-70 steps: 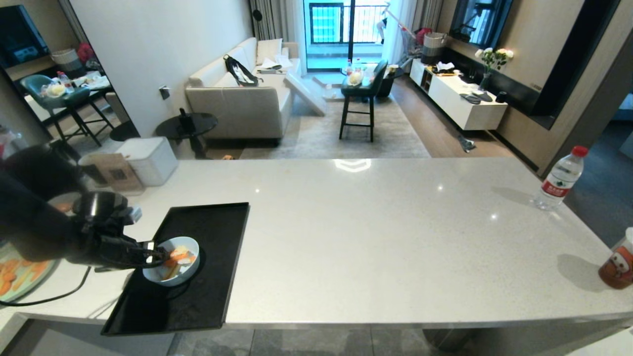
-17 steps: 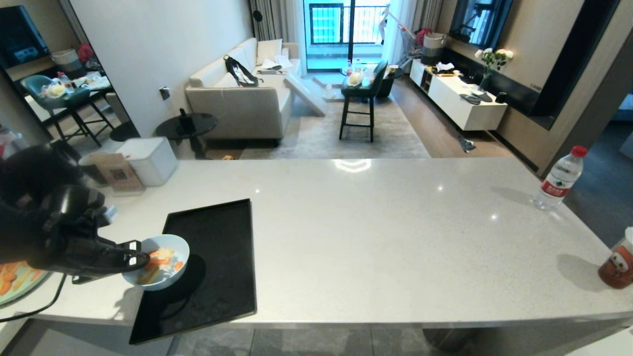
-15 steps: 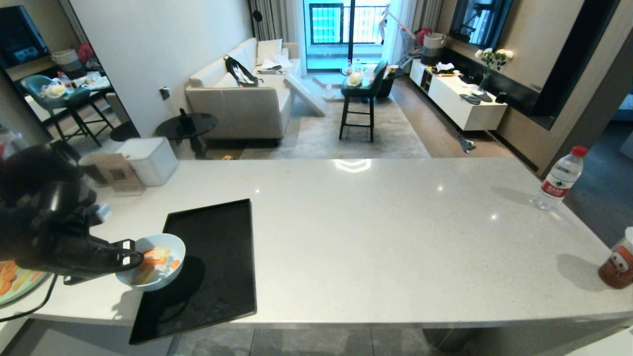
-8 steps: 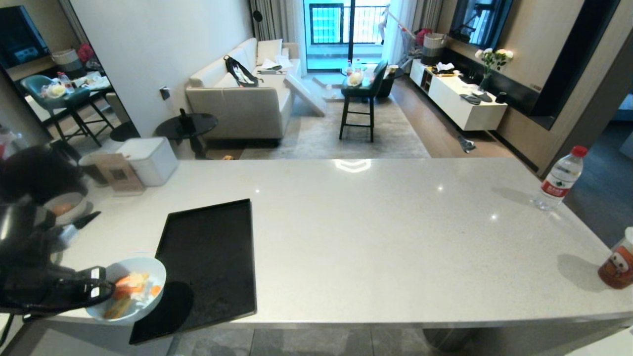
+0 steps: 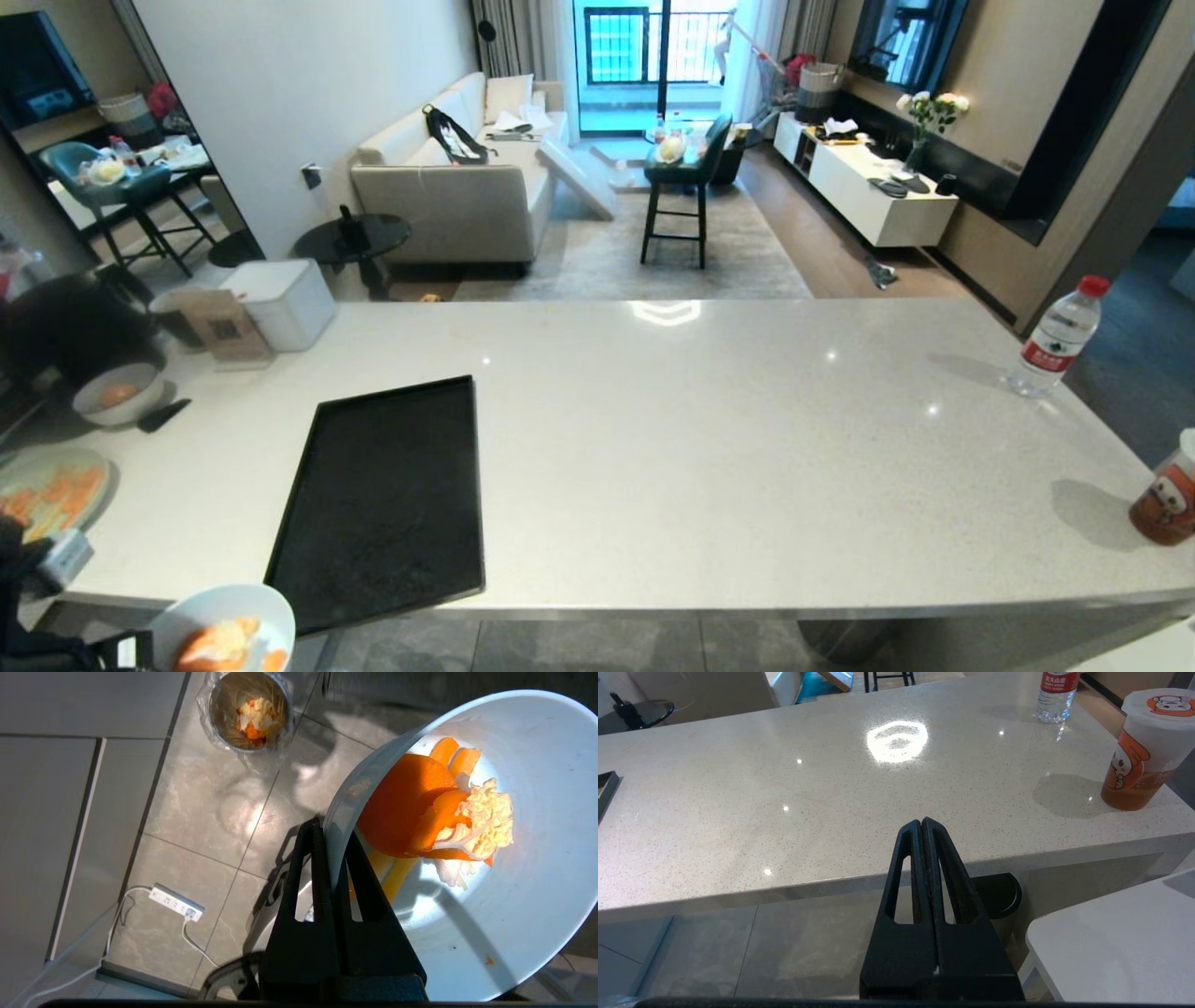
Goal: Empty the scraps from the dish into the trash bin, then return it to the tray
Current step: Move the bowl over the trash can
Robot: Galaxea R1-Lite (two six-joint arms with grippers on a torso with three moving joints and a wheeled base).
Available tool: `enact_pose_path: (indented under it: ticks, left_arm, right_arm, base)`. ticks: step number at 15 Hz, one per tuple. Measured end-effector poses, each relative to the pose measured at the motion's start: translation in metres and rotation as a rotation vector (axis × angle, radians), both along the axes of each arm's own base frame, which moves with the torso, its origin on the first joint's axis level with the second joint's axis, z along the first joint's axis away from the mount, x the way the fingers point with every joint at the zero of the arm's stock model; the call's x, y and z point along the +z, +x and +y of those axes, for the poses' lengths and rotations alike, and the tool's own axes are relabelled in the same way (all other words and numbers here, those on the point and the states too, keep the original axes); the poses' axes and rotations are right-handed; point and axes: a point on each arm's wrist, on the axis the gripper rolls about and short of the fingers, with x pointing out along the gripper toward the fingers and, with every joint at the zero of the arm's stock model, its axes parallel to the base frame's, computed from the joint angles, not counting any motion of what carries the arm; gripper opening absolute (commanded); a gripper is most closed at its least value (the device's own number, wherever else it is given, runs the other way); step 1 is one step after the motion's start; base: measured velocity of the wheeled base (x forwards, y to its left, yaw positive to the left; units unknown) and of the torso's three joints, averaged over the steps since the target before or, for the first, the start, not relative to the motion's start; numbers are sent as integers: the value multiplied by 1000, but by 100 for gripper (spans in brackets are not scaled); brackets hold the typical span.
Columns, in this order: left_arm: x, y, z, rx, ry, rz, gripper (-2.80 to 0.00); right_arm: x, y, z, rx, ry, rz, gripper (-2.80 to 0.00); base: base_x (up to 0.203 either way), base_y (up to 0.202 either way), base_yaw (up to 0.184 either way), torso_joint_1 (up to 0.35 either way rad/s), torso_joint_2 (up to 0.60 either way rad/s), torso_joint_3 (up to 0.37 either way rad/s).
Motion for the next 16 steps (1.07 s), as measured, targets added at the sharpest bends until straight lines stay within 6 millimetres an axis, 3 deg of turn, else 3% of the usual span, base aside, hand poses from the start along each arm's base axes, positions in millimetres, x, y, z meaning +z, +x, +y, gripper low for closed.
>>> enact_pose_path:
  ticks: [6, 16]
  left_arm:
    - [-6, -58, -21, -8, -18, 23, -280]
    - [-6, -76, -31, -75, -17, -34, -280]
  right_arm:
    - [0, 0, 0, 0, 0, 0, -280]
    - [0, 0, 0, 0, 0, 0, -280]
  base:
    - [0, 0, 0, 0, 0, 0]
    - [0, 0, 0, 0, 0, 0]
